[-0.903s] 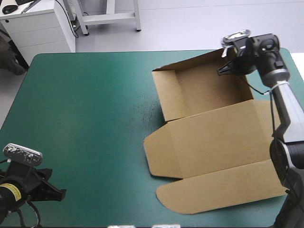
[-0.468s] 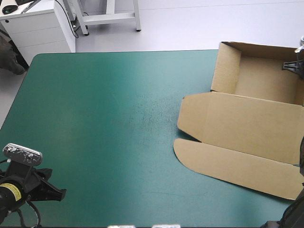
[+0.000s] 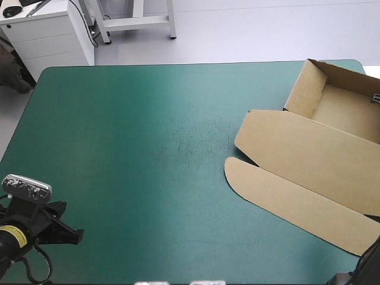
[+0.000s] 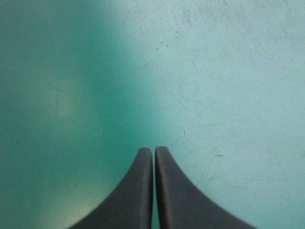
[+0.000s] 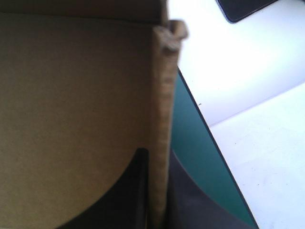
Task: Fold the box
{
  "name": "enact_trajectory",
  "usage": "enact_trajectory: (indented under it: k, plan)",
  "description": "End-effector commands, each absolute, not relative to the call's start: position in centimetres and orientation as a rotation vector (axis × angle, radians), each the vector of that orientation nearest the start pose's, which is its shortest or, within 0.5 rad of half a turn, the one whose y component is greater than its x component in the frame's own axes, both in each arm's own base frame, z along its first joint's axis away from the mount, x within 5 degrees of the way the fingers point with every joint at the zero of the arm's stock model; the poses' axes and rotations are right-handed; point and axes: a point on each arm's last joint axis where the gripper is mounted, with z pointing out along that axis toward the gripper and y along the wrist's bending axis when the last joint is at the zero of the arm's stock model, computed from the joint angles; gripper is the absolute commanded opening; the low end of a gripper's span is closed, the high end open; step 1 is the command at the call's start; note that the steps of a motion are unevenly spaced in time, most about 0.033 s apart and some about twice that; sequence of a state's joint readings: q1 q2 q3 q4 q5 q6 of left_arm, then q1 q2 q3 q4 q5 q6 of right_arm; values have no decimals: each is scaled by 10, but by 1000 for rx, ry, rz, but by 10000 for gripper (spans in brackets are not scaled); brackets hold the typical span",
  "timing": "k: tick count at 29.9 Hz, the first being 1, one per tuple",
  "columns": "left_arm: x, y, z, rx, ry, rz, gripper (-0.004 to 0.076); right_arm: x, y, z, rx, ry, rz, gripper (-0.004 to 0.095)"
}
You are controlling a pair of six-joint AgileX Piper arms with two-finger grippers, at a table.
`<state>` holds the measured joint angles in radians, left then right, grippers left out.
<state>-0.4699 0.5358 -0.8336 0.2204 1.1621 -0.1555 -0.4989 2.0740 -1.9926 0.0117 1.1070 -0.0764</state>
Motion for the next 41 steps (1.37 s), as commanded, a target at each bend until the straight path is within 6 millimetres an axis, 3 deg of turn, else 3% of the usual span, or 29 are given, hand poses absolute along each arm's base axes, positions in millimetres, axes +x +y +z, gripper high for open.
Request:
enact_trajectory:
  k: [1,4,9,13,17,23,27,30,37,41]
  plan:
    - [70,-14,364,351,2210,-45,-8,400,-221,326,546,2516,-210,28]
    - [70,-14,364,351,2215,-43,-8,400,-222,327,540,2506,-235,152]
    - [70,-14,364,351,2215,-43,-8,399,-226,328,542,2506,-306,475]
    - [70,-14,364,333,2219,-54,-8,396,-229,332,596,2489,-346,665]
    - [70,-14,364,333,2219,-54,-8,391,-226,346,588,2451,-356,709]
    - [70,-14,364,333,2219,-54,-8,373,-215,393,538,2306,-388,708]
    - [69,-13,362,332,2236,-45,-8,354,-205,431,502,2189,-420,658]
    - [68,-13,361,332,2253,-36,-8,339,-194,457,485,2103,-420,542]
    - [68,-12,360,332,2265,-24,-8,319,-160,492,385,2004,-185,2]
    - [67,-13,360,330,2269,-42,-8,316,-140,495,289,2037,19,-10]
